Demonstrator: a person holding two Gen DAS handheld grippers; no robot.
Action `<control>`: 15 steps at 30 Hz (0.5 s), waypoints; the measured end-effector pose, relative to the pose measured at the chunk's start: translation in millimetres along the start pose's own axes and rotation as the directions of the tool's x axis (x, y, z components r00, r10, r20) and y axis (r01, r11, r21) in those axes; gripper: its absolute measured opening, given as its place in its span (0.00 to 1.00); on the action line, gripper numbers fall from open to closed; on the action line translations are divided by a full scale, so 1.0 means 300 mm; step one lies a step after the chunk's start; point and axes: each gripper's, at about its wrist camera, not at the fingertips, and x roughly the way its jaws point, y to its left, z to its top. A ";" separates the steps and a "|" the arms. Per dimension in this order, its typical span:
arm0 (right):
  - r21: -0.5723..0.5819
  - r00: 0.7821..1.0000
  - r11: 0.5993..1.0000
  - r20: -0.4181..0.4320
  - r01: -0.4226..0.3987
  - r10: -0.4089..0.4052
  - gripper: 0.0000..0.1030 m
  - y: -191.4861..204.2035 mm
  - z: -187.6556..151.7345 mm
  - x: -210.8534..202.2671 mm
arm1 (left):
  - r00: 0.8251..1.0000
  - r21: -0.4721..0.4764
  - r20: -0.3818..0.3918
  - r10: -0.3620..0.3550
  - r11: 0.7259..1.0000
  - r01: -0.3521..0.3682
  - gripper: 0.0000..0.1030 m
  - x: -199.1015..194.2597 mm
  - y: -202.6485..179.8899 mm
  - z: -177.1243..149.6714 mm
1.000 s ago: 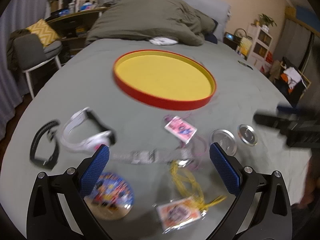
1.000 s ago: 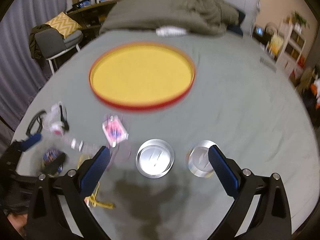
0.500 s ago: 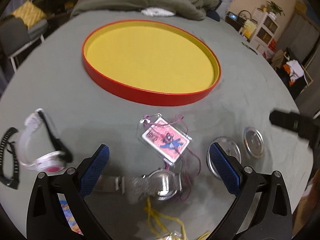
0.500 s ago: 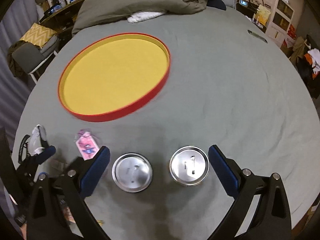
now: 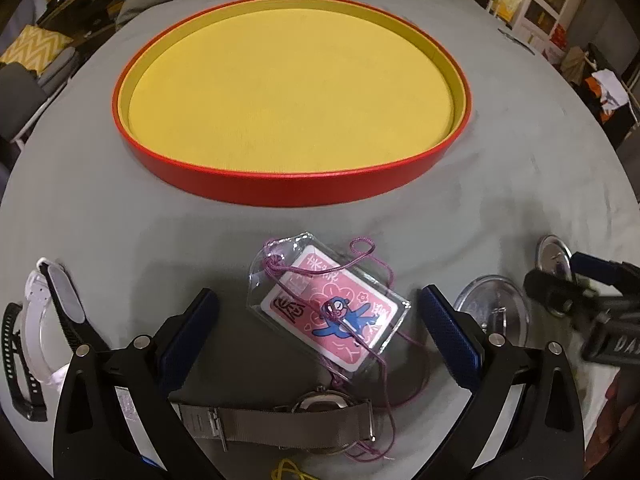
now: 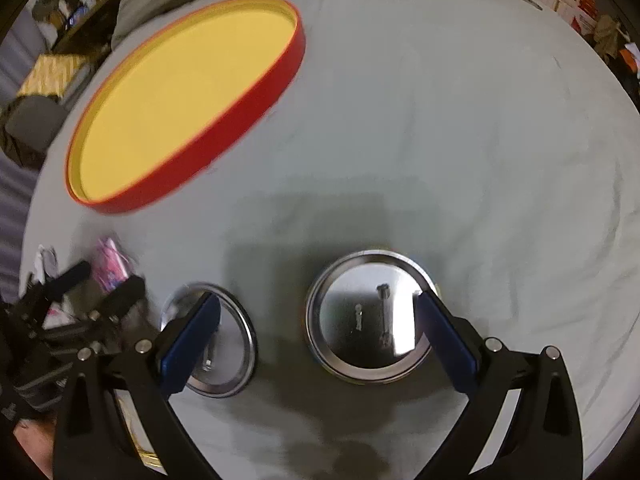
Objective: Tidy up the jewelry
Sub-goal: 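Move the right tool over the large silver button while the left tool approaches the pink card holder, then close the right tool on the silver button while the left tool grasps the pink card holder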
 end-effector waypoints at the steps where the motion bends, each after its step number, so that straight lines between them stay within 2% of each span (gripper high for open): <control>1: -0.009 1.000 1.000 -0.003 0.012 -0.012 0.92 0.004 -0.003 0.007 | 1.000 0.007 -0.003 0.004 1.000 -0.004 0.95 0.005 -0.002 0.000; 4: -0.037 0.999 0.998 -0.003 0.050 -0.051 0.92 0.015 0.005 0.017 | 1.000 0.030 -0.016 0.023 0.999 -0.022 0.95 0.023 -0.014 0.006; 8: -0.042 0.998 0.997 -0.002 0.060 -0.061 0.92 0.019 0.013 0.021 | 0.999 0.032 -0.030 0.026 0.999 -0.025 0.95 0.030 -0.022 0.022; 15: 0.022 0.997 0.997 0.028 0.069 -0.070 0.92 -0.001 0.041 0.000 | 0.999 0.045 -0.042 0.009 0.999 -0.007 0.95 0.044 -0.013 0.042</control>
